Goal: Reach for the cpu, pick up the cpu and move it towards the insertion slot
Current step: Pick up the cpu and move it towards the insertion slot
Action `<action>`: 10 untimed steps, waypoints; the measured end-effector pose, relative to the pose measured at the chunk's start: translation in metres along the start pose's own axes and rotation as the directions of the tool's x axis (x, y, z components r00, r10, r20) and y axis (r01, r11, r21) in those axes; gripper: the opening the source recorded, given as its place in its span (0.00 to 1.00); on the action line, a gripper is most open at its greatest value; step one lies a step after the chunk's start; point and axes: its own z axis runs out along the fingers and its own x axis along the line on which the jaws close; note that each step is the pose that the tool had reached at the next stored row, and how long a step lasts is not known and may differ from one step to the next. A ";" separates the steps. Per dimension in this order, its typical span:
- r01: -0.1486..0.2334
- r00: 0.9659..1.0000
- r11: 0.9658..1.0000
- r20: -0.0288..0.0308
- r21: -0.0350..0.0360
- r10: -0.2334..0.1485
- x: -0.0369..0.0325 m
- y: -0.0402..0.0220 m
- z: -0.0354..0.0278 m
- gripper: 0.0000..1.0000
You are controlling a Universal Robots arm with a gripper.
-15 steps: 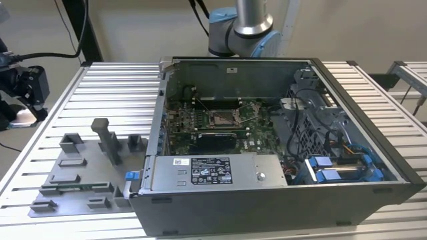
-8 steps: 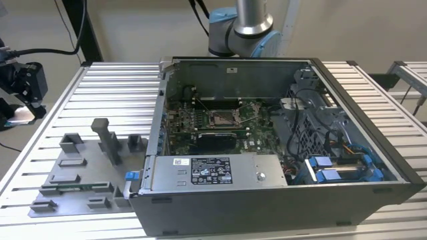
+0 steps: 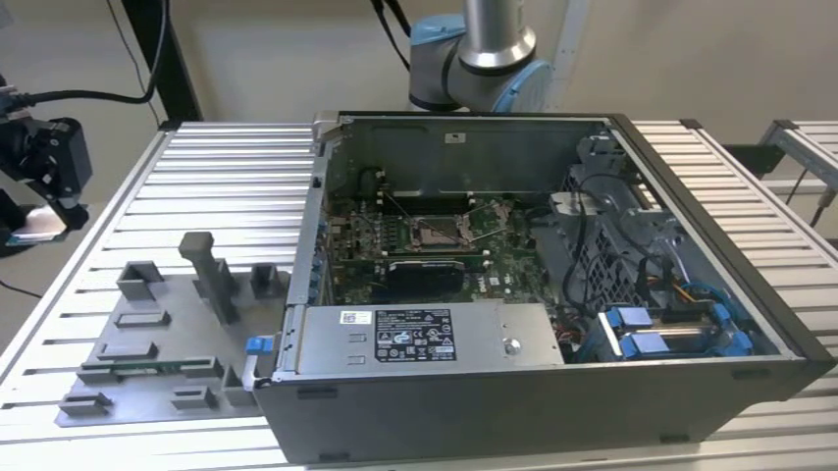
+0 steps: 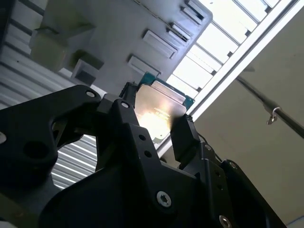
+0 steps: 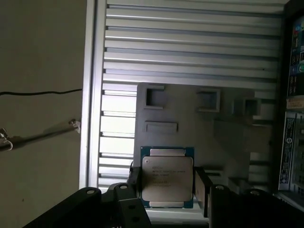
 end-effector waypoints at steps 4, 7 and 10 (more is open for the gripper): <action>0.000 1.000 1.000 0.000 0.005 0.000 -0.0002 0.0005 -0.0127 0.00; 0.000 1.000 1.000 0.000 0.005 0.000 -0.0003 0.0007 -0.0201 0.00; 0.000 1.000 1.000 0.000 0.005 0.000 -0.0003 0.0009 -0.0233 0.00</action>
